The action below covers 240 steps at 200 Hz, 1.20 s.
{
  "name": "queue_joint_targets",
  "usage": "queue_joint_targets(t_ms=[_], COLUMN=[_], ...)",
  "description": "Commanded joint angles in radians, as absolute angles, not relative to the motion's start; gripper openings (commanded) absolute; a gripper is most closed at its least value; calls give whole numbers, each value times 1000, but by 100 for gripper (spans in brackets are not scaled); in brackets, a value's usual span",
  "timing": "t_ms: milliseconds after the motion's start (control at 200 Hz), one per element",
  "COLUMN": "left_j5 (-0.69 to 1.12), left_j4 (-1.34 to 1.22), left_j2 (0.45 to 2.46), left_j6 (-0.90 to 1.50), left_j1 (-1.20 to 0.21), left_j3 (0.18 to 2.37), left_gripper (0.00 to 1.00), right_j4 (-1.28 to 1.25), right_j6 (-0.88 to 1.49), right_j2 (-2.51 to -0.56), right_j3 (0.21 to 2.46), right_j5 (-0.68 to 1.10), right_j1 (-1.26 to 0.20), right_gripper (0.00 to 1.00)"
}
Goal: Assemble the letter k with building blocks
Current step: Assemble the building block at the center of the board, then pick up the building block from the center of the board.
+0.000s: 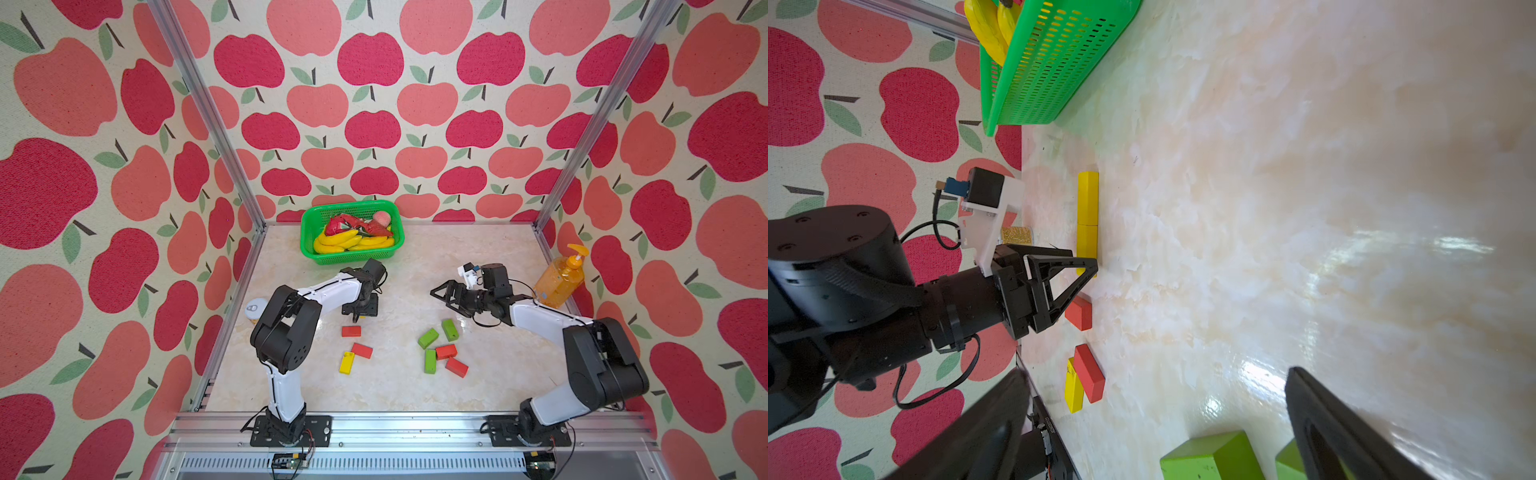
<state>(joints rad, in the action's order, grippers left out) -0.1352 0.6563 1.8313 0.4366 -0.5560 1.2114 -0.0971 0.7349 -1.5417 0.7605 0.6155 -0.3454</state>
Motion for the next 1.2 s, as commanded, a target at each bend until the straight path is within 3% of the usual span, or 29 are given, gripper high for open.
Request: queue_joint_targets(t_ms=[0,530,940,1196], left_j5=[-163,-180,-184,-109], left_j4=[699,827,851,711], left_j2=[1719,1550,1653,1587], left_j6=[416,554,161,-12], left_j1=[-583,-653,-597,-571], left_j3=[1168,982,1086,1013], left_gripper=[69,65,74,70], right_j4=[-104,-112,-106,-107], right_j6=[732,742,736,735], right_j2=[-1552,-1541,-1554,-1572], right_j3=[768,762,769,772], right_j5=[614,625,619,621], right_j1=[-338,-339,-339,-339], right_gripper=[99,99,99,99])
